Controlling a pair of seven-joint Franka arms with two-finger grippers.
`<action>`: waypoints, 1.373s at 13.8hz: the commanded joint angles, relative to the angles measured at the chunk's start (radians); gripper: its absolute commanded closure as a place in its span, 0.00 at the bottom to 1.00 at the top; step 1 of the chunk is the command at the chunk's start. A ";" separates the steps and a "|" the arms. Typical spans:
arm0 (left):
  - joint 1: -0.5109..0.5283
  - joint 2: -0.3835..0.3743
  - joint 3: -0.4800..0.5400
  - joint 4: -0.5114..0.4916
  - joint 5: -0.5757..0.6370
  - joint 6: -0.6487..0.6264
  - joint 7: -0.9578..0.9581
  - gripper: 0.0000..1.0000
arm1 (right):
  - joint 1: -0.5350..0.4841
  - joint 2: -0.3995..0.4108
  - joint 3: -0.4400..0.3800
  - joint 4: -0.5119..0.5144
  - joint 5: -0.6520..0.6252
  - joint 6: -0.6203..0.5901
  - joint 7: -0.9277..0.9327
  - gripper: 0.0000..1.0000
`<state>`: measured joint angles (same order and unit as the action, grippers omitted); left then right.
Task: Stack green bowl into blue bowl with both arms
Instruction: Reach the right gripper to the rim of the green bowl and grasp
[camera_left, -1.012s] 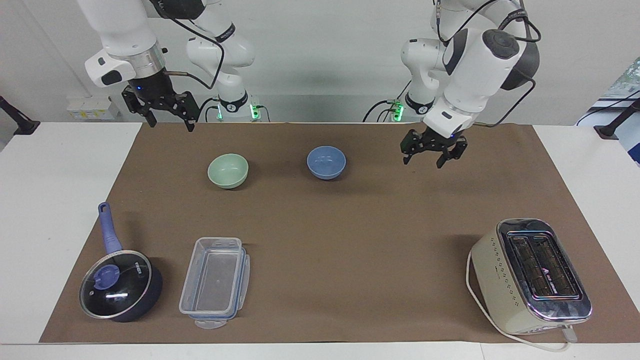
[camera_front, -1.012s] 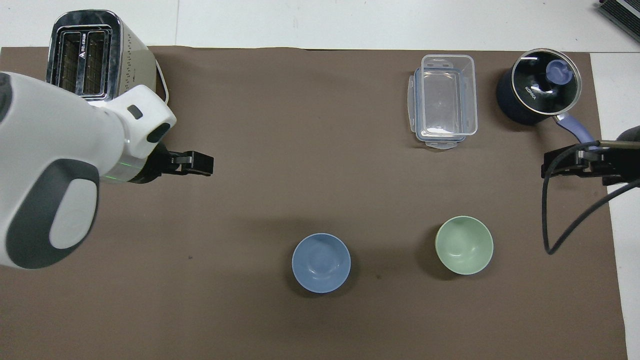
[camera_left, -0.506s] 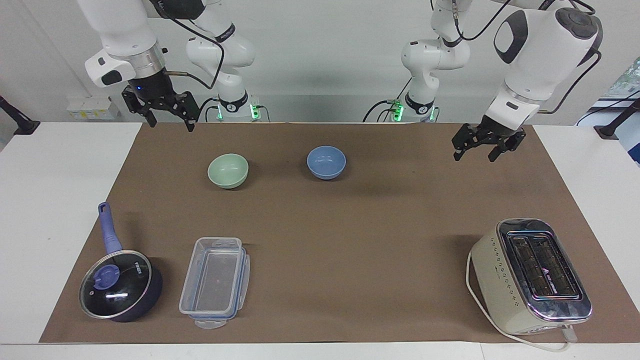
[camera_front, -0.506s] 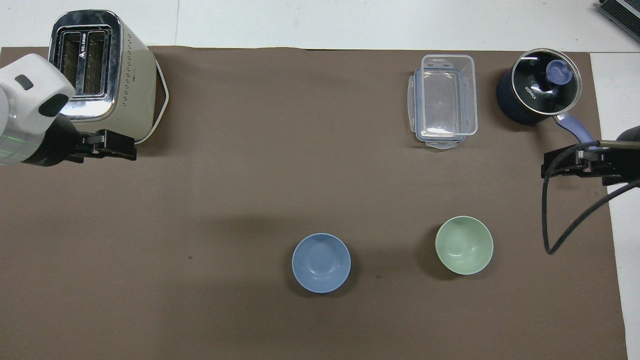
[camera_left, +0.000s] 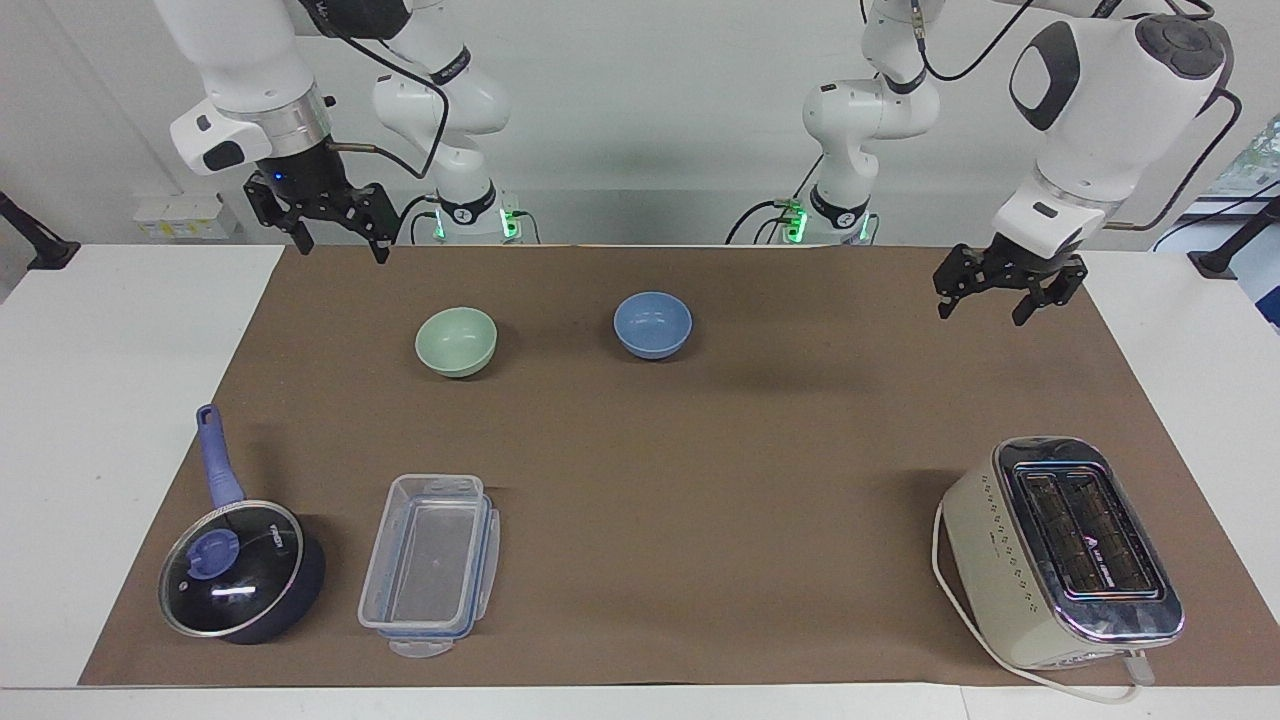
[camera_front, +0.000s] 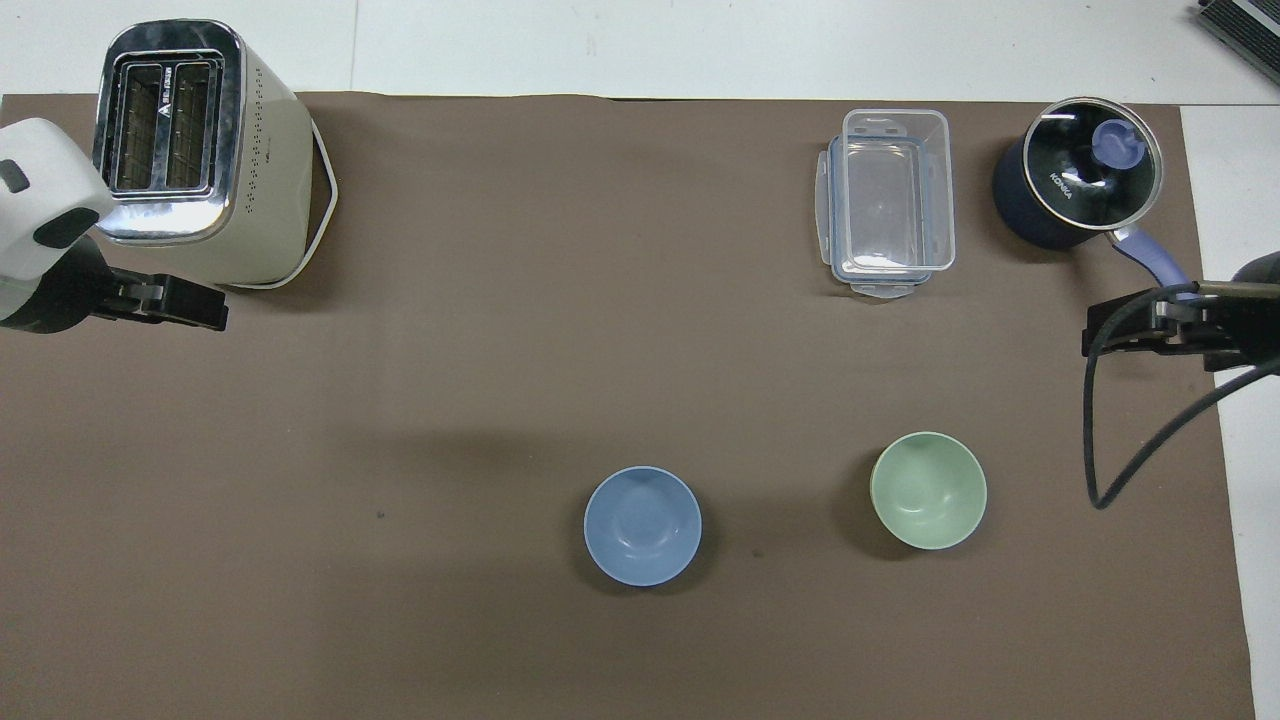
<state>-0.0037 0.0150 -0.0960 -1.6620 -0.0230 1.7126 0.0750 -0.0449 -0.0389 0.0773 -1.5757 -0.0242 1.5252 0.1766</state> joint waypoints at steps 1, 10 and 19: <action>0.008 -0.003 -0.007 0.015 0.023 -0.027 0.009 0.00 | -0.013 -0.050 0.002 -0.072 0.013 0.019 -0.029 0.00; 0.011 0.019 -0.005 0.099 0.018 -0.169 0.009 0.00 | -0.046 -0.179 -0.005 -0.542 0.047 0.303 -0.104 0.00; 0.013 0.010 -0.005 0.097 0.015 -0.156 -0.076 0.00 | -0.067 -0.144 -0.007 -0.866 0.095 0.607 -0.219 0.00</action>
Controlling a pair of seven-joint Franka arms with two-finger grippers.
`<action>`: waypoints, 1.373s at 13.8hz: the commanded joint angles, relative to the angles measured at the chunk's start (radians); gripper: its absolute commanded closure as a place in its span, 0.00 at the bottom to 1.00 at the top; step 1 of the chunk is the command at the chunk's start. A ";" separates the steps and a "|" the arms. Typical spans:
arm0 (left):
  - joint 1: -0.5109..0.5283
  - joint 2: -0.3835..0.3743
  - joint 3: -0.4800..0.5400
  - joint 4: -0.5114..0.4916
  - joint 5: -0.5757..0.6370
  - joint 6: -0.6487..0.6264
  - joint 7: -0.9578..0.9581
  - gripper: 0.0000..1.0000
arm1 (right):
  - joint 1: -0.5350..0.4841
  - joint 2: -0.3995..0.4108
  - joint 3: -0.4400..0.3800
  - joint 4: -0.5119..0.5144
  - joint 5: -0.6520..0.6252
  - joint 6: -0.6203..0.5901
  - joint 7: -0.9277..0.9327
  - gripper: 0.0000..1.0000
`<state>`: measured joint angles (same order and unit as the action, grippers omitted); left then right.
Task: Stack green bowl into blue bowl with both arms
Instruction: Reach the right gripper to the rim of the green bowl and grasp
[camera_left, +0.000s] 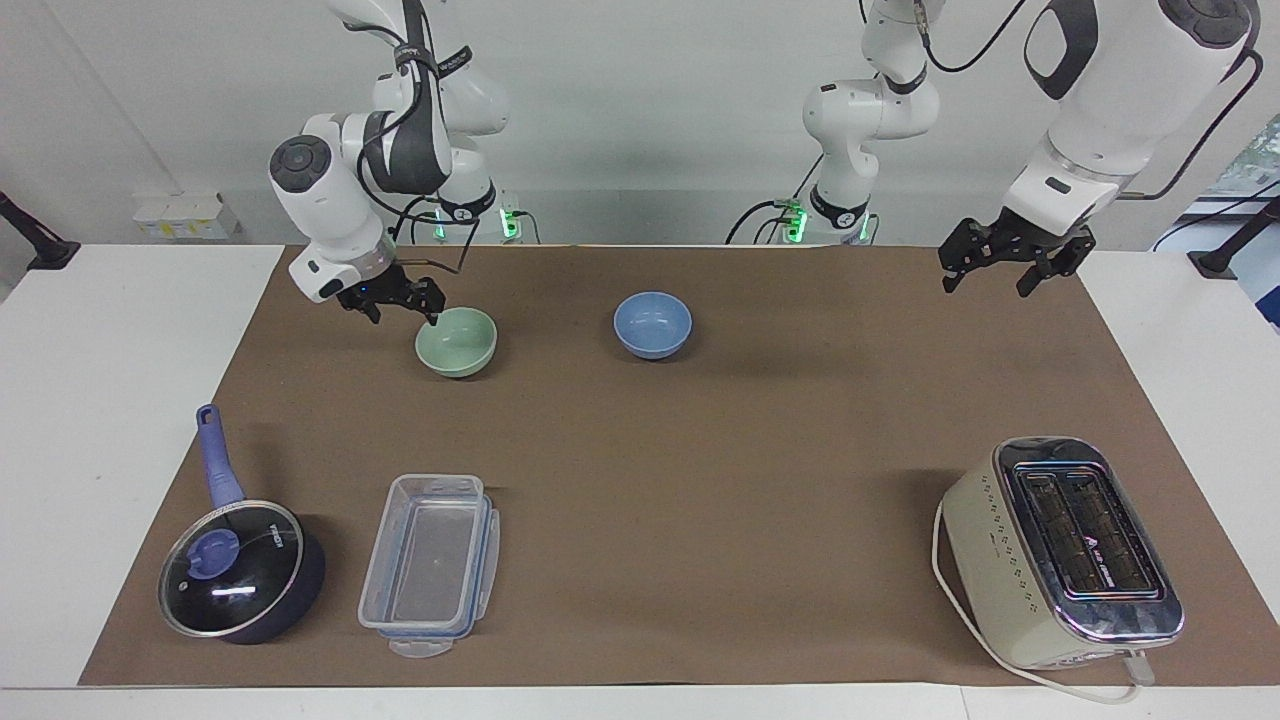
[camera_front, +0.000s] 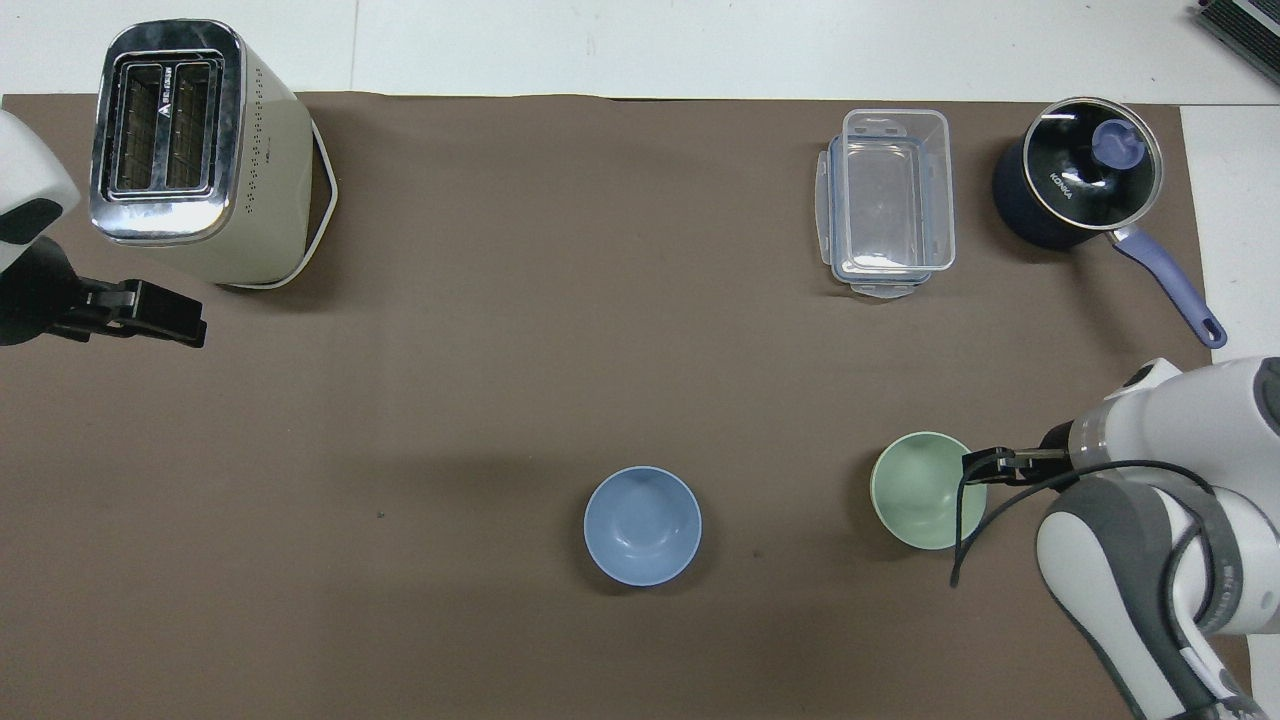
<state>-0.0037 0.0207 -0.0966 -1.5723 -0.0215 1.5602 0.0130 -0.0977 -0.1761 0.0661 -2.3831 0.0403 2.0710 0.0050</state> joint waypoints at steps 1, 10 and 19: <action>0.024 0.004 -0.005 0.008 0.014 -0.003 -0.015 0.00 | -0.020 0.007 0.004 -0.085 0.030 0.111 -0.092 0.00; 0.025 0.004 -0.005 0.008 0.014 -0.003 -0.015 0.00 | -0.033 0.038 0.006 -0.145 0.032 0.189 -0.122 0.19; 0.024 0.004 -0.005 0.008 0.014 -0.003 -0.015 0.00 | -0.022 0.027 0.006 -0.114 0.101 0.160 -0.111 1.00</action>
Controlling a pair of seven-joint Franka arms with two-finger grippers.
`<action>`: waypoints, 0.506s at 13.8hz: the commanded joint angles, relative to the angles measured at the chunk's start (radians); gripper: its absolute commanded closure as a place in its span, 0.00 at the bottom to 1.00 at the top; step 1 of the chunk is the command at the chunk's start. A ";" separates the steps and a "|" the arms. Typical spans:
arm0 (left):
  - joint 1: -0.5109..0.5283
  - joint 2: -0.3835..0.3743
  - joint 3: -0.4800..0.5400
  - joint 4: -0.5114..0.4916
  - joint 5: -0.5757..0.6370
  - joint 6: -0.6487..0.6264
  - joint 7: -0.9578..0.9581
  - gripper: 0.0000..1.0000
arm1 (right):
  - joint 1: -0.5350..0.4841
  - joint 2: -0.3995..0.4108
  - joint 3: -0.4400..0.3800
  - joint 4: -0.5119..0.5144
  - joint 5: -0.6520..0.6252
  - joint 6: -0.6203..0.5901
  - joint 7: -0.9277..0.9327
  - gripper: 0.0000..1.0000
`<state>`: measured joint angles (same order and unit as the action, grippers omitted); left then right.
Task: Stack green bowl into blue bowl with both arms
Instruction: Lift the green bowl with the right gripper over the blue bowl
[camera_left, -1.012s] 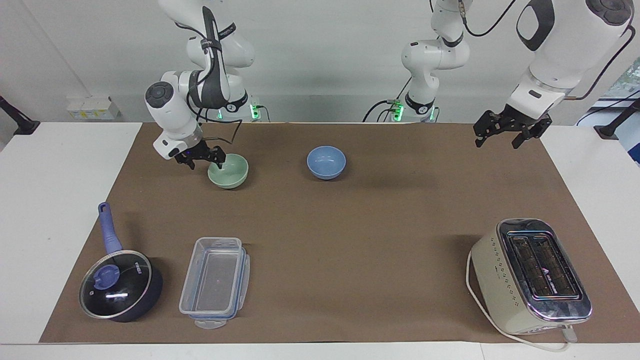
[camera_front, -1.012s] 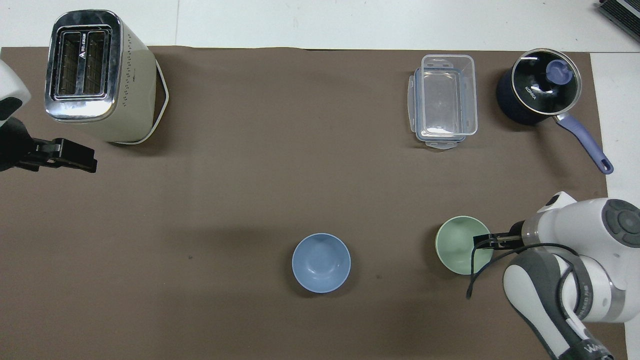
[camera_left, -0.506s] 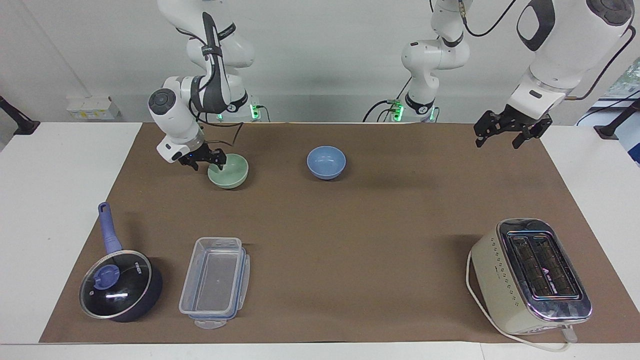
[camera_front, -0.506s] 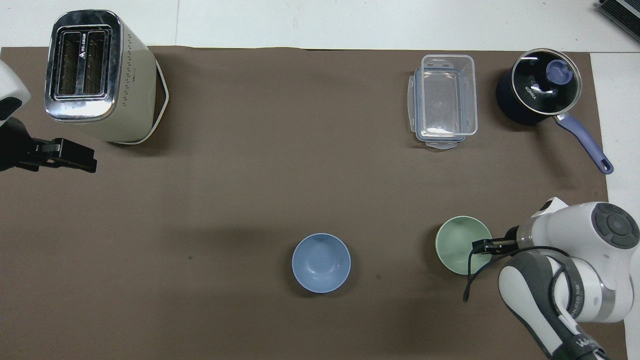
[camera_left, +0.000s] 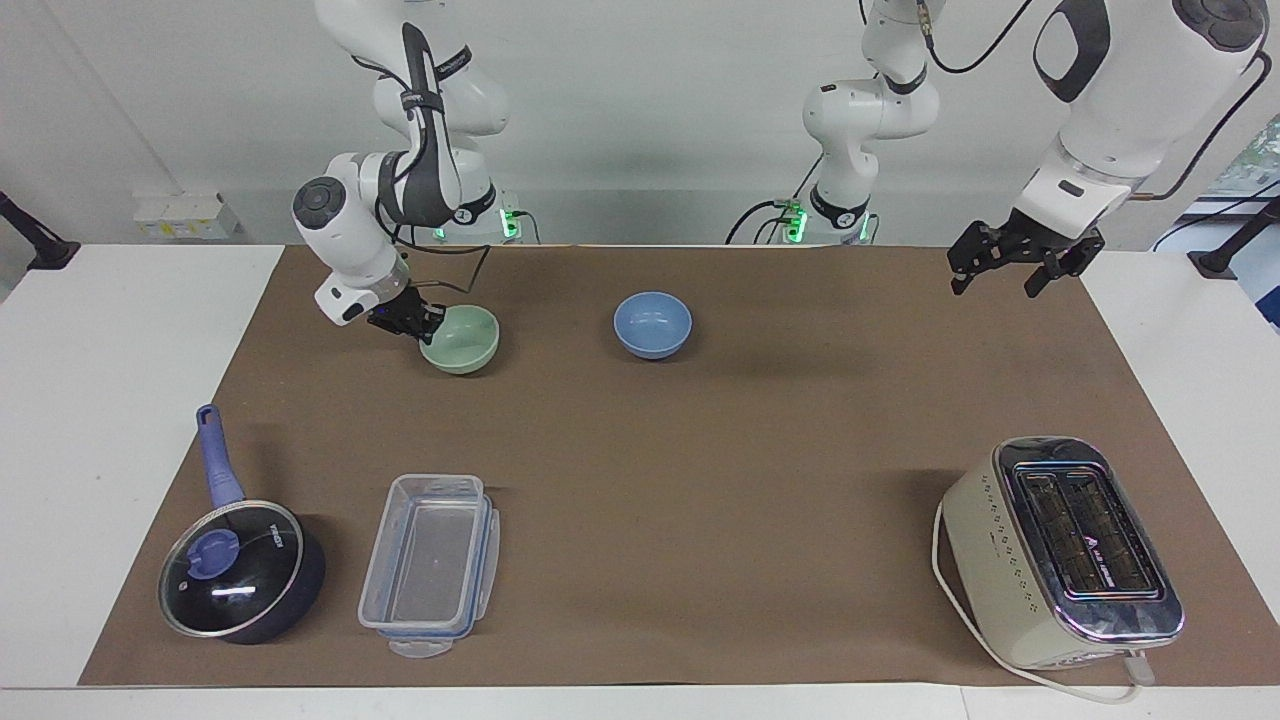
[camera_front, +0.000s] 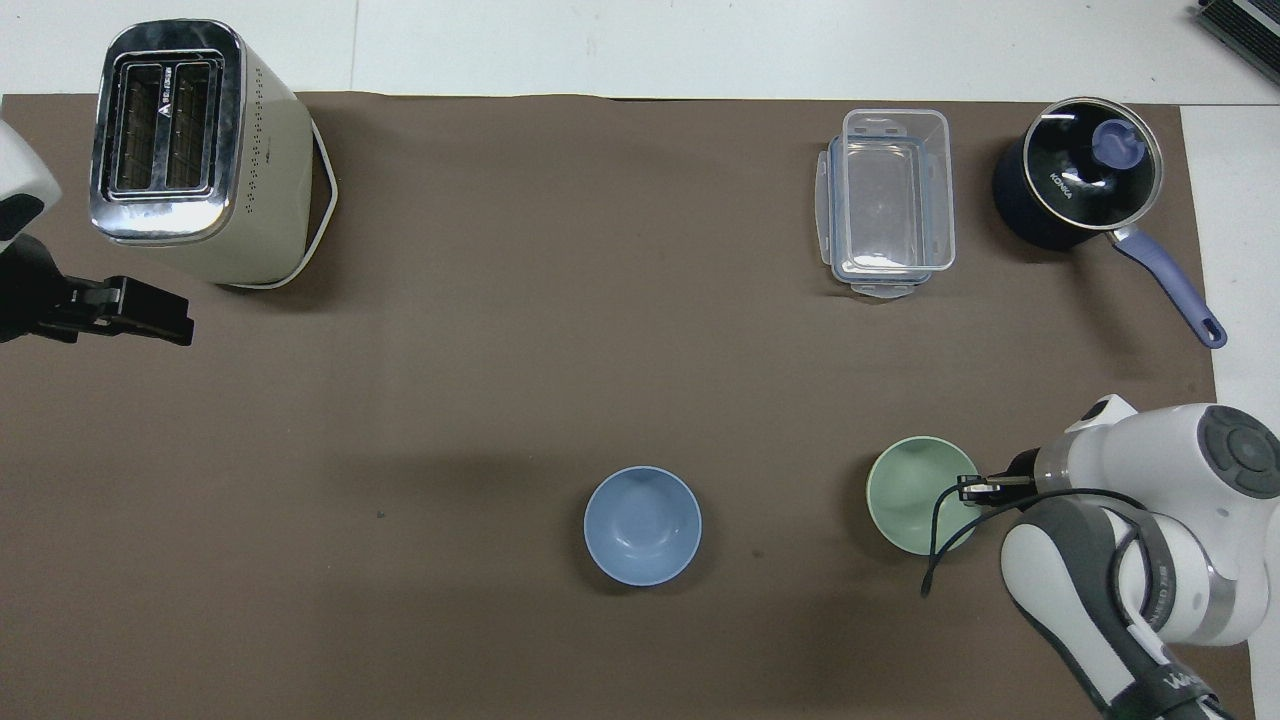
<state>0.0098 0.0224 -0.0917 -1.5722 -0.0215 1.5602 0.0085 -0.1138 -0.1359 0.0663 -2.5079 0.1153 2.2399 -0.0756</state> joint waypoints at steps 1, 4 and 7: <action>0.012 0.002 -0.010 0.008 0.014 -0.003 -0.010 0.00 | -0.003 -0.022 0.007 0.020 0.027 -0.044 -0.027 1.00; 0.012 0.002 -0.010 0.008 0.014 -0.005 -0.010 0.00 | 0.040 -0.054 0.020 0.081 0.096 -0.170 -0.023 1.00; 0.010 0.002 -0.010 0.008 0.014 -0.003 -0.010 0.00 | 0.152 -0.096 0.020 0.101 0.136 -0.221 0.048 1.00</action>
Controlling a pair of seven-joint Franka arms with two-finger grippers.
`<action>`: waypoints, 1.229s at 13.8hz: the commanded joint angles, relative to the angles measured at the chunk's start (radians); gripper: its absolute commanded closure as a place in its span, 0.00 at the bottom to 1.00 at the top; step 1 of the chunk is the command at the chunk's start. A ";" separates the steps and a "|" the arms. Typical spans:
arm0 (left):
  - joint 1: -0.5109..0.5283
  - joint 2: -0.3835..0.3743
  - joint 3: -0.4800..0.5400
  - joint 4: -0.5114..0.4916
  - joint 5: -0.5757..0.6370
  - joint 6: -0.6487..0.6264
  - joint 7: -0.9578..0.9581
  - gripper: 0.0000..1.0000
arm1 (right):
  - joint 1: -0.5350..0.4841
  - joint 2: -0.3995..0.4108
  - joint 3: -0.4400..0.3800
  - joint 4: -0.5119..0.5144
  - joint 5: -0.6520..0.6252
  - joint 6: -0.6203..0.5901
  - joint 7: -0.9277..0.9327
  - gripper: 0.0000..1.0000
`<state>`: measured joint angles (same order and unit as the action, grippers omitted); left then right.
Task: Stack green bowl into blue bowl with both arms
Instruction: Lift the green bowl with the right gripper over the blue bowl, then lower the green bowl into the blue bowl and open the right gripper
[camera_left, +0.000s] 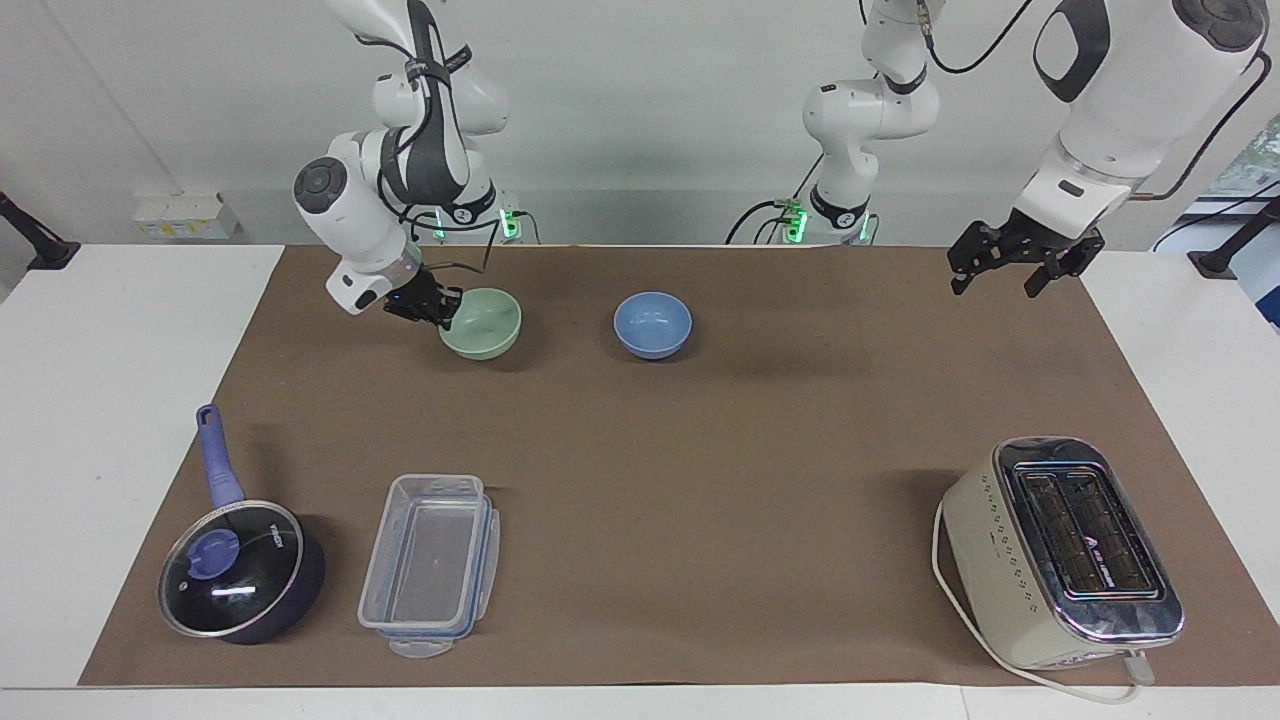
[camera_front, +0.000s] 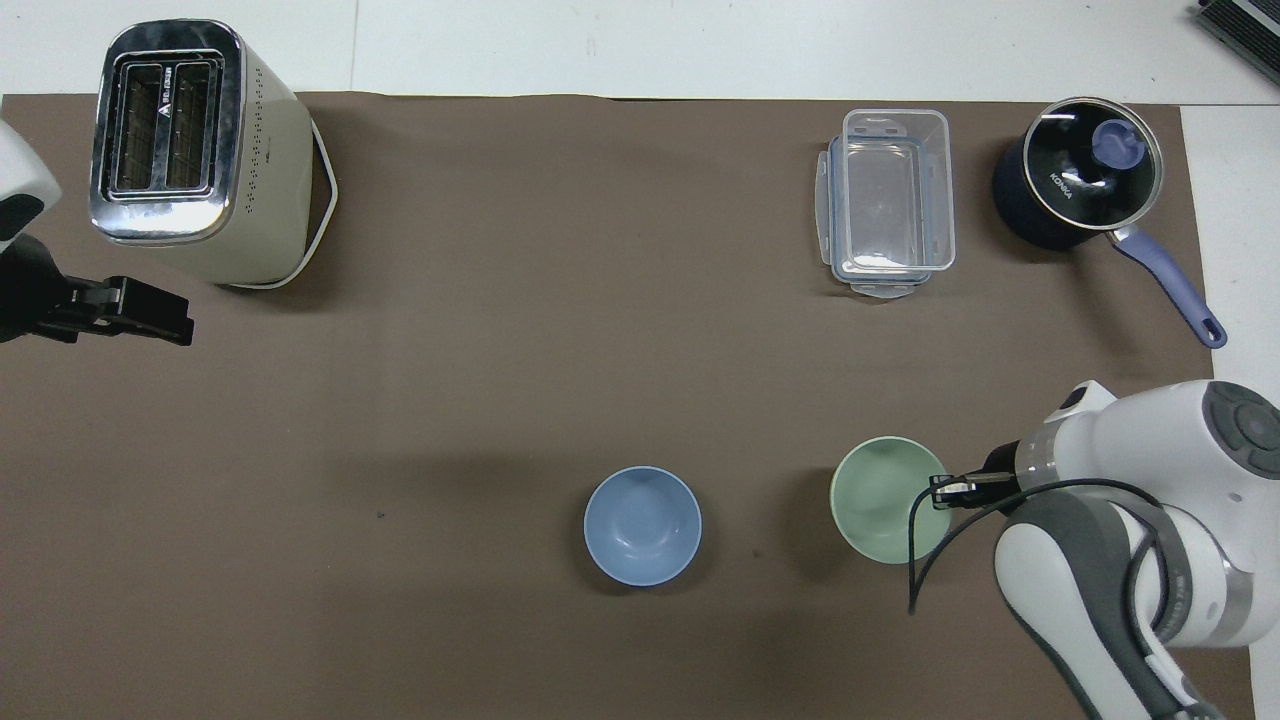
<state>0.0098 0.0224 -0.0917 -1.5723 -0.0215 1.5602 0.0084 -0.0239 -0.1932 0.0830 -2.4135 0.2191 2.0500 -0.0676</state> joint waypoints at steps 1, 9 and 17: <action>0.012 0.002 -0.010 0.008 0.014 -0.003 -0.010 0.00 | 0.109 -0.040 0.003 0.020 0.035 -0.039 0.102 1.00; 0.012 0.002 -0.010 0.008 0.014 -0.003 -0.010 0.00 | 0.383 -0.015 0.004 0.068 0.081 0.039 0.433 1.00; 0.012 0.002 -0.011 0.008 0.014 -0.003 -0.010 0.00 | 0.476 0.096 0.038 0.073 0.094 0.151 0.562 1.00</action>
<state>0.0098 0.0224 -0.0917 -1.5722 -0.0215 1.5602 0.0082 0.4614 -0.1201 0.1228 -2.3554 0.2915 2.1928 0.4935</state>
